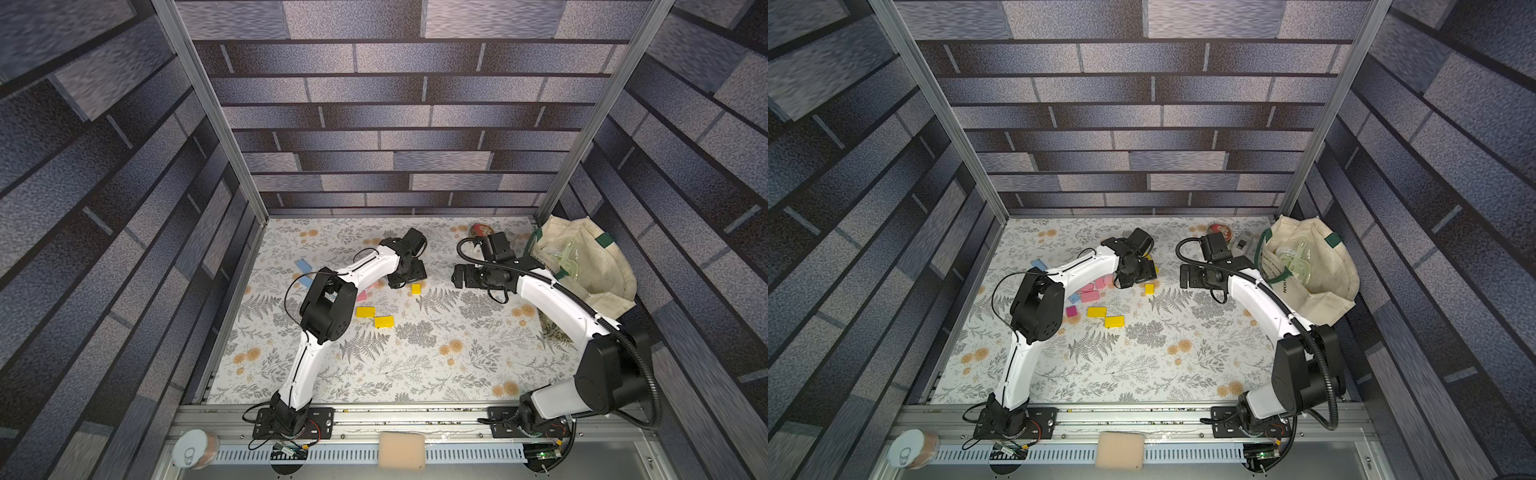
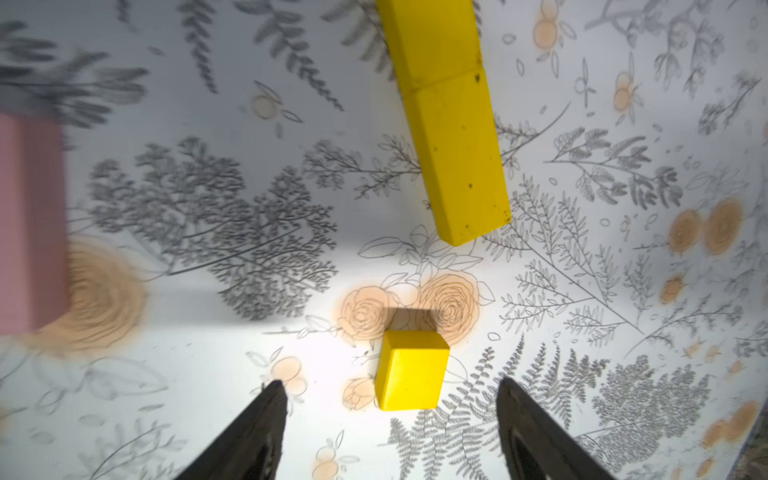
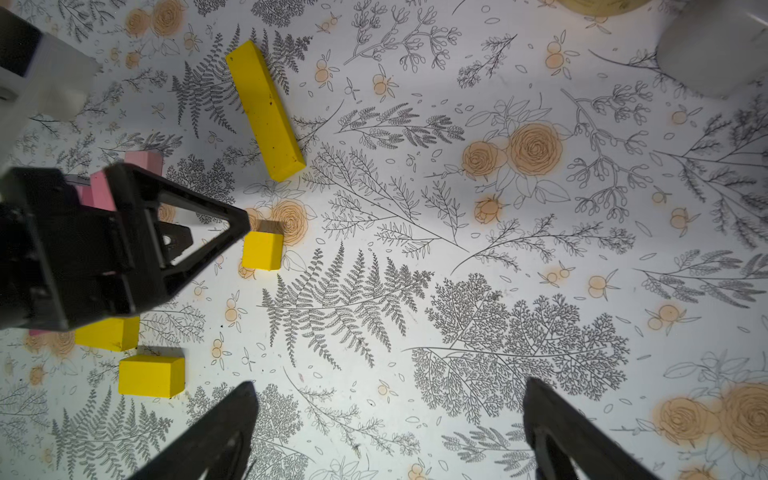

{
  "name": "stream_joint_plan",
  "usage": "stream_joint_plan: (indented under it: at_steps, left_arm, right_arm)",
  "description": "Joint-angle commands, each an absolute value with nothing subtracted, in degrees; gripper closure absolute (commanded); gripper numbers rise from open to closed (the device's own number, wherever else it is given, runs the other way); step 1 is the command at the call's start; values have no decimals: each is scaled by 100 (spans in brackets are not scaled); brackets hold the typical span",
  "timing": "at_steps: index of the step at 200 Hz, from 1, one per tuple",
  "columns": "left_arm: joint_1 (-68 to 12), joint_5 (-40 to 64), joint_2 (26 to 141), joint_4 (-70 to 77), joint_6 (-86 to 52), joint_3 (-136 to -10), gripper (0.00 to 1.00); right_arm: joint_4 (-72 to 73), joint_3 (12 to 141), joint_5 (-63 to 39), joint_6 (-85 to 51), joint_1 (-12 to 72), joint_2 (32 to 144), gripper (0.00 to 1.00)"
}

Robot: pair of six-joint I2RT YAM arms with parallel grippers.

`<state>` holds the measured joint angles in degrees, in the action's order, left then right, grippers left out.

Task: Assemble the letter v with building blocks
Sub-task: Place the building block at the center of the board, then assemble the building block at the center of the board.

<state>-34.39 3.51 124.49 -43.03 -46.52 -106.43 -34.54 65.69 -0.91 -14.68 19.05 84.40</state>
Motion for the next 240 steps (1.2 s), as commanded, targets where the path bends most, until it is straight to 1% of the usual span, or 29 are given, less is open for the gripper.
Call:
stream_joint_plan:
  at_steps: [1,17,32,59,66,84,106,126,135,193,207,227,240]
  left_arm:
    - [-2797,501,10991,-4564,-4408,-10442,0]
    - [-2397,722,10186,-4311,-4245,-9902,0]
    - [-2170,500,9312,-3829,-4150,-9111,0]
    - [-1883,162,7764,-2504,-4154,-7172,0]
    - [-1823,102,7480,-2354,-4194,-6737,0]
    - [-1501,407,7055,-2161,-4350,-5999,0]
    - [-1016,1029,7033,-2241,-4625,-5583,0]
    - [-784,1397,7190,-2293,-4613,-5473,0]
    - [-745,1477,7262,-2272,-4552,-5457,0]
    - [-542,1982,7670,-2056,-4420,-5436,0]
    - [-488,2083,7699,-2019,-4461,-5427,0]
    - [-466,2111,7693,-1943,-4493,-5389,0]
    - [-457,2132,7690,-1910,-4529,-5354,0]
  right_arm:
    - [-3333,6544,15,-1755,2056,8515,7]
    - [-3261,6690,358,-1907,2446,8826,17]
    - [-3276,6960,570,-2131,2812,9265,18]
    - [-3294,7527,757,-2619,3296,10076,26]
    - [-3322,7684,830,-2697,3396,10274,26]
    - [-3401,8059,1011,-2867,3594,10741,29]
    - [-3531,8457,1130,-3007,3772,11231,30]
    - [-3729,8803,1321,-3006,3899,11556,33]
    - [-3786,8911,1377,-3019,3909,11849,33]
    - [-3987,9433,1578,-2896,3936,12424,41]
    - [-3987,9498,1586,-2864,3933,12499,46]
    - [-4026,9595,1597,-2796,3937,12626,48]
    - [-4066,9632,1617,-2712,3932,12689,53]
